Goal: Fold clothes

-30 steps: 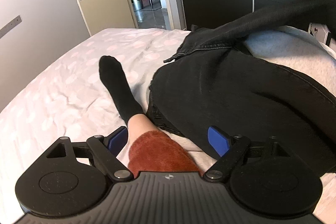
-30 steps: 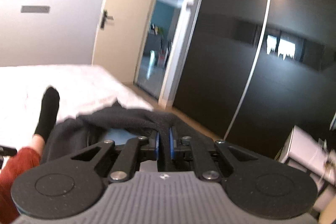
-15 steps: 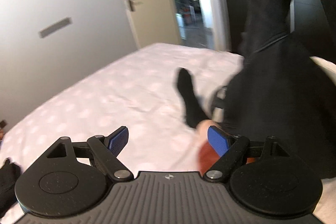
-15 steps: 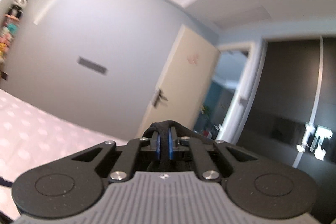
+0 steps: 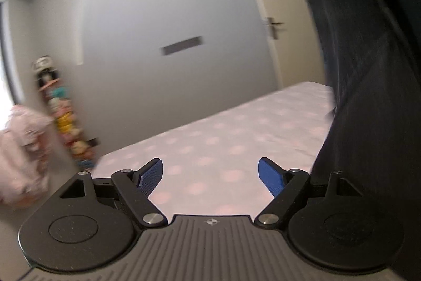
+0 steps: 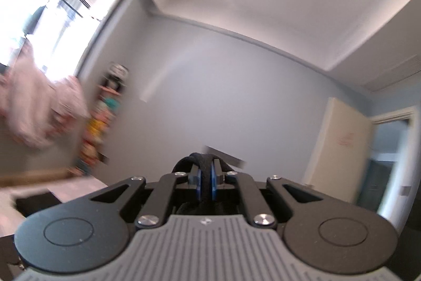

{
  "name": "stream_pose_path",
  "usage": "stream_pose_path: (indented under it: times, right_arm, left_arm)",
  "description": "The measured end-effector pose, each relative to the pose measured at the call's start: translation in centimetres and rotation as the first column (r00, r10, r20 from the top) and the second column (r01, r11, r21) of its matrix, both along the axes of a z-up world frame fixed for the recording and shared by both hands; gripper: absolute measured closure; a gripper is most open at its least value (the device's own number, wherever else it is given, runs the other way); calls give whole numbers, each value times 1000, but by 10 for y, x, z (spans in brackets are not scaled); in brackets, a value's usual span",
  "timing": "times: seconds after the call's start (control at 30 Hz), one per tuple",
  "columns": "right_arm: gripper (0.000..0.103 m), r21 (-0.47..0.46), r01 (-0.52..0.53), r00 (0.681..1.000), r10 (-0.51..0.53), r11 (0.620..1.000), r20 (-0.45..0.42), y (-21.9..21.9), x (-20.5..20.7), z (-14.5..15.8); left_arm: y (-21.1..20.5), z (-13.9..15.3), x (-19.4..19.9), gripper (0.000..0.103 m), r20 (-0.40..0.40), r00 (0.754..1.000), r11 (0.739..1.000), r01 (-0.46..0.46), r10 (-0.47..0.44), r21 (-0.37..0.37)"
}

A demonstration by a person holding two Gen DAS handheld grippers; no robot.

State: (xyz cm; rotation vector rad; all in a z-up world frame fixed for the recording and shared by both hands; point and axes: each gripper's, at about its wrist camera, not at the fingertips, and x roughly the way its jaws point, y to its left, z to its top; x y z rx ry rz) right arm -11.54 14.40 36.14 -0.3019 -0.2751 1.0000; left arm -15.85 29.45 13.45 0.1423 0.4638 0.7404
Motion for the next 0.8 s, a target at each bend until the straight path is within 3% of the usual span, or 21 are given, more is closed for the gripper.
stream_pose_path:
  times: [0.13, 0.27, 0.43, 0.5, 0.6, 0.67, 0.8]
  right_arm:
    - [95, -76, -49, 997, 44, 996, -69, 30, -8, -26]
    - [95, -219, -26, 978, -20, 975, -206, 41, 45, -103]
    - [95, -485, -13, 945, -148, 875, -292, 9, 80, -249]
    - [95, -550, 27, 938, -211, 835, -275, -5, 90, -294]
    - [95, -623, 84, 915, -308, 777, -261, -19, 100, -341]
    - [95, -662, 101, 883, -374, 743, -285, -30, 116, -366]
    - [95, -700, 95, 820, -455, 708, -349, -25, 137, -390]
  left_arm:
    - [30, -5, -37, 8, -16, 997, 996, -74, 73, -59]
    - [48, -39, -44, 8, -108, 992, 989, -83, 70, -122]
    - [74, -81, -48, 8, -195, 981, 971, -37, -10, -236]
    - [85, -93, -53, 8, -209, 978, 966, -46, -8, -253]
    - [100, -108, -53, 8, -225, 974, 960, -88, 27, -266]
    - [110, -117, -48, 8, -227, 973, 951, -112, 46, -289]
    - [125, -142, -26, 8, -205, 977, 923, -129, 56, -363]
